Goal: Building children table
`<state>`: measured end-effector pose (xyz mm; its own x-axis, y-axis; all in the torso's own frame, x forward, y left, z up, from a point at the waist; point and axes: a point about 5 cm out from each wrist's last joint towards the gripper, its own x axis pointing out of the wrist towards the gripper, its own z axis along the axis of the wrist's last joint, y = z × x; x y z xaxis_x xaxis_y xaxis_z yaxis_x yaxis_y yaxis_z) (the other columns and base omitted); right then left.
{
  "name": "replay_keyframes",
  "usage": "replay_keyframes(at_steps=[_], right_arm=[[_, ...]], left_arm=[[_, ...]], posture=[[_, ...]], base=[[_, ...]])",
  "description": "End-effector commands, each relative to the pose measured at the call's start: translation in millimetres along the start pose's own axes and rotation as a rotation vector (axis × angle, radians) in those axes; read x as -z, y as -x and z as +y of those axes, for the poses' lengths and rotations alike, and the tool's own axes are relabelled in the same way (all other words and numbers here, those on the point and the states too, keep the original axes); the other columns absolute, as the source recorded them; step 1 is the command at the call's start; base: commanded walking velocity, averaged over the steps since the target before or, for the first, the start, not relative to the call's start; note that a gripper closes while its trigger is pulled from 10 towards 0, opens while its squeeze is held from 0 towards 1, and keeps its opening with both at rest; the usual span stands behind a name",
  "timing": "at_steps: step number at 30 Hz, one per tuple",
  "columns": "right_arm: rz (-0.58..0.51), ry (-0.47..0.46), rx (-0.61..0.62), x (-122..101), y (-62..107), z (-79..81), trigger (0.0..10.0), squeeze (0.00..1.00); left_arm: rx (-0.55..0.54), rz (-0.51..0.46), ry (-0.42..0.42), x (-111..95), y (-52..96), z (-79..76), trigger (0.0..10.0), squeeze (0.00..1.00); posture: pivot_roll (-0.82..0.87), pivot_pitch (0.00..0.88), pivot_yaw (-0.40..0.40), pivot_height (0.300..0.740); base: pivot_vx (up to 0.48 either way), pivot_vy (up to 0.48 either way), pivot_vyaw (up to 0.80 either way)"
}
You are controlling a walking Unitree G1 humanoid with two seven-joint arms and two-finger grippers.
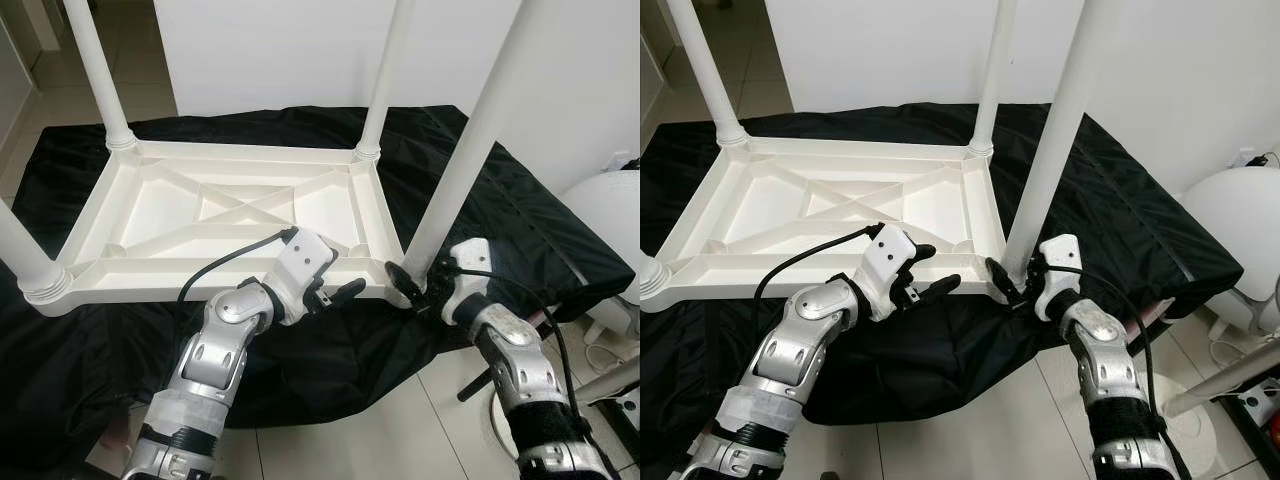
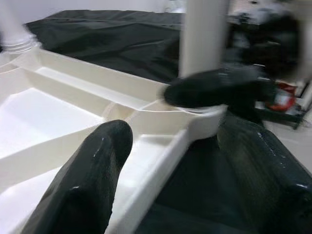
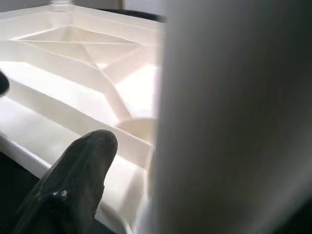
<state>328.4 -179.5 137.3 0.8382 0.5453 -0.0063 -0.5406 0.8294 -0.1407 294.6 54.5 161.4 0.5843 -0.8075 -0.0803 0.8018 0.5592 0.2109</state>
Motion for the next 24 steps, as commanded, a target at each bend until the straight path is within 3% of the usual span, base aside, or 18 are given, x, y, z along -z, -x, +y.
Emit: replay_keyframes(at_steps=[1,6,7,8,9,18,24], right_arm=[[0.026,0.018,-0.027,4.2,-0.4,0.0,10.0,0.0],[0.039,0.036,-0.082,5.0,-6.9,-1.9,10.0,0.0],[0.047,0.04,-0.102,6.1,-8.3,-2.5,3.6,0.0],[0.047,0.04,-0.102,6.1,-8.3,-2.5,3.6,0.0],[0.055,0.032,-0.11,7.5,-9.2,-4.1,0.0,0.0],[0.096,-0.02,-0.128,16.6,-6.6,-6.5,0.0,0.0],[0.113,-0.007,-0.092,21.2,-3.6,-7.3,0.0,0.0]], left_arm=[[-0.071,0.006,0.001,0.4,-0.2,0.2,10.0,0.0],[-0.039,0.007,-0.003,0.7,-0.1,-5.2,10.0,0.0],[-0.032,0.007,-0.003,0.6,0.0,-6.3,10.0,0.0],[-0.032,0.007,-0.003,0.6,0.0,-6.3,10.0,0.0],[-0.028,0.007,-0.003,0.6,-0.1,-7.1,10.0,0.0],[-0.025,0.008,-0.001,1.0,0.1,-9.0,10.0,0.0],[-0.024,0.008,-0.001,0.7,0.4,-8.8,10.0,0.0]], posture=[[-0.02,0.004,-0.053,0.74],[-0.02,0.004,-0.055,0.74],[-0.02,0.004,-0.058,0.74],[-0.02,0.004,-0.058,0.74],[-0.02,0.003,-0.062,0.74],[-0.01,0.004,-0.066,0.74],[-0.02,0.005,-0.067,0.74]], base=[[0.0,0.0,0.0],[0.0,0.0,0.0],[0.0,0.0,0.0],[0.0,0.0,0.0],[0.0,0.0,0.0],[0.0,0.0,0.0],[0.0,0.0,0.0]])
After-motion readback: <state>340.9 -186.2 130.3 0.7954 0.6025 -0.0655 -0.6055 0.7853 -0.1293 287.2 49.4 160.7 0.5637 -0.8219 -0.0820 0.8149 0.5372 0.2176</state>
